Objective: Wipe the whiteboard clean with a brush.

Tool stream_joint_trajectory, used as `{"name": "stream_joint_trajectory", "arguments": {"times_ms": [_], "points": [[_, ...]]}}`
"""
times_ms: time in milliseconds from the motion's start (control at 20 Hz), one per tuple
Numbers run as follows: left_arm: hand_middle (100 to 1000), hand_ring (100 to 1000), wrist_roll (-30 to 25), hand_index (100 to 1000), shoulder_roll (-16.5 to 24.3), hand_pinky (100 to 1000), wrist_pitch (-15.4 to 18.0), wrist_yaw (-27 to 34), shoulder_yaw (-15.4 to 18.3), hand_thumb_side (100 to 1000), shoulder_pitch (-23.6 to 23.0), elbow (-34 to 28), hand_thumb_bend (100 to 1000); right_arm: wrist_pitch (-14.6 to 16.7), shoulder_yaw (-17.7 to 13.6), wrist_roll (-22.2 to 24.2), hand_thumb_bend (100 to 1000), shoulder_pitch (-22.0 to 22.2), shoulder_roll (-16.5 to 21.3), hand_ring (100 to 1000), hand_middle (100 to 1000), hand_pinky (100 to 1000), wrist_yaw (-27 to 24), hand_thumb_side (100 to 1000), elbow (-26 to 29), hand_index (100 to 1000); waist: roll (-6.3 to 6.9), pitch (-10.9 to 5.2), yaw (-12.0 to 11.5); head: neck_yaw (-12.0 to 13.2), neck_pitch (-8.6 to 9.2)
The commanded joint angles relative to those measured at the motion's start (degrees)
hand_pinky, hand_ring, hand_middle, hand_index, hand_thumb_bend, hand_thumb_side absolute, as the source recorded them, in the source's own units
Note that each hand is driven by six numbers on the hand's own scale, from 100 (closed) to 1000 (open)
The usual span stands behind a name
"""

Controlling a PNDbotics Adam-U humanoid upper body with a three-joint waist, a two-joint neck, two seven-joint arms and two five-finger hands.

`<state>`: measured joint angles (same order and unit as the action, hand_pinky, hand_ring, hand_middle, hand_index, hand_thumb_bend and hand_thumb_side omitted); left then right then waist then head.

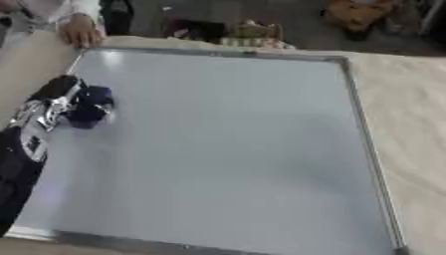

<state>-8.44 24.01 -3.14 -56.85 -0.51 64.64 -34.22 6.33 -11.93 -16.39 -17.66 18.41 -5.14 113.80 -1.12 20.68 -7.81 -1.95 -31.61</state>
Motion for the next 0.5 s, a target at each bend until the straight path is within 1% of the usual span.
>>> {"name": "stream_joint_trajectory", "arguments": {"times_ms": [50,500], "points": [[222,434,0.3,184,1.8,466,-0.5,-0.9,0.2,453,-1.4,3.0,141,0.2,-0.2,-0.2,225,-0.4,1.2,941,683,922,0.1,965,0.8,880,-0.39,-0.52,-0.2,-0.2,0.65],[216,429,0.3,182,1.4,462,-0.4,-0.1,0.2,462,-1.1,2.7,128,0.2,-0.1,-0.2,224,-0.5,1.1,941,683,922,0.0,965,0.8,879,-0.39,-0.5,-0.1,-0.1,0.83]]}}
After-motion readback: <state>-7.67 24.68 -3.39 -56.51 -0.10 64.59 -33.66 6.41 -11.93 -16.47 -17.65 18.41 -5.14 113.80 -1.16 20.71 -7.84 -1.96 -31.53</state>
